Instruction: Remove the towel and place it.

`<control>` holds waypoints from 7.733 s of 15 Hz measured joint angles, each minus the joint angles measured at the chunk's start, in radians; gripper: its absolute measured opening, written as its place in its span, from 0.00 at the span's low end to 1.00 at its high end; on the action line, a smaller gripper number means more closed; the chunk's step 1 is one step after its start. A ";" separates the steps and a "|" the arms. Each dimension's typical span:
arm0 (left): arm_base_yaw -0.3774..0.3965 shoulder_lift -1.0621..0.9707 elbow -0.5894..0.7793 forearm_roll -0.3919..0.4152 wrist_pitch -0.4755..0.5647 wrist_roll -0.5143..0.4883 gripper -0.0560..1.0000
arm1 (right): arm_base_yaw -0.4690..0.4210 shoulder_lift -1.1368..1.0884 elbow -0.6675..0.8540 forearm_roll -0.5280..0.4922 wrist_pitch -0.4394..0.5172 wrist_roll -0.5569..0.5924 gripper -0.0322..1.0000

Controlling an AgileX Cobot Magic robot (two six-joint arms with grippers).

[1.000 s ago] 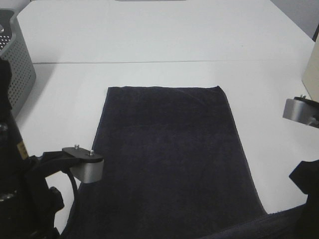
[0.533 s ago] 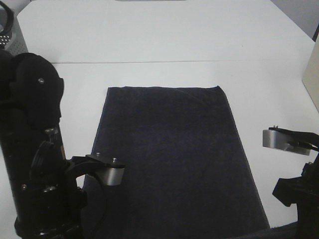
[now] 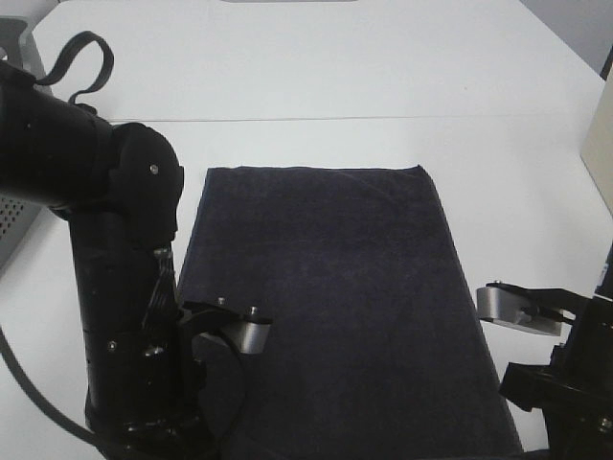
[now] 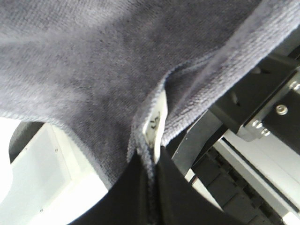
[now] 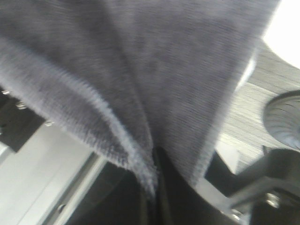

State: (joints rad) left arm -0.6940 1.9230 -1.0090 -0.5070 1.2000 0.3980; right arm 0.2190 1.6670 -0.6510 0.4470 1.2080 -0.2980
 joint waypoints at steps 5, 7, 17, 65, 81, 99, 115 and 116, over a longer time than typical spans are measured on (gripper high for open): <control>-0.079 0.040 -0.041 0.007 0.008 0.006 0.05 | 0.000 0.037 0.000 0.071 0.000 -0.057 0.05; -0.087 0.041 -0.068 0.005 0.009 0.006 0.05 | 0.000 0.042 0.000 0.073 0.000 -0.058 0.05; -0.111 0.023 -0.099 -0.057 0.010 -0.045 0.82 | 0.000 0.042 0.043 0.131 0.000 -0.108 0.73; 0.612 0.680 -1.139 -0.230 -0.110 0.096 0.82 | -0.237 0.916 -1.509 0.097 0.007 -0.004 0.75; 0.404 0.699 -1.143 -0.146 -0.267 0.019 0.08 | -0.136 0.964 -1.534 0.026 -0.071 0.092 0.05; 0.404 0.705 -1.328 0.092 -0.678 0.128 0.08 | -0.130 1.024 -1.895 -0.216 -0.414 0.092 0.05; 0.402 0.809 -1.328 0.067 -0.897 0.194 0.08 | -0.129 1.034 -1.773 -0.075 -0.686 0.040 0.05; 0.402 0.809 -1.328 0.068 -0.907 0.194 0.09 | -0.129 1.034 -1.773 -0.038 -0.692 0.016 0.06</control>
State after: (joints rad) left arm -0.2920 2.7320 -2.3370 -0.4390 0.2930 0.5920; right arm 0.0900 2.7010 -2.4240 0.4090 0.5160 -0.2820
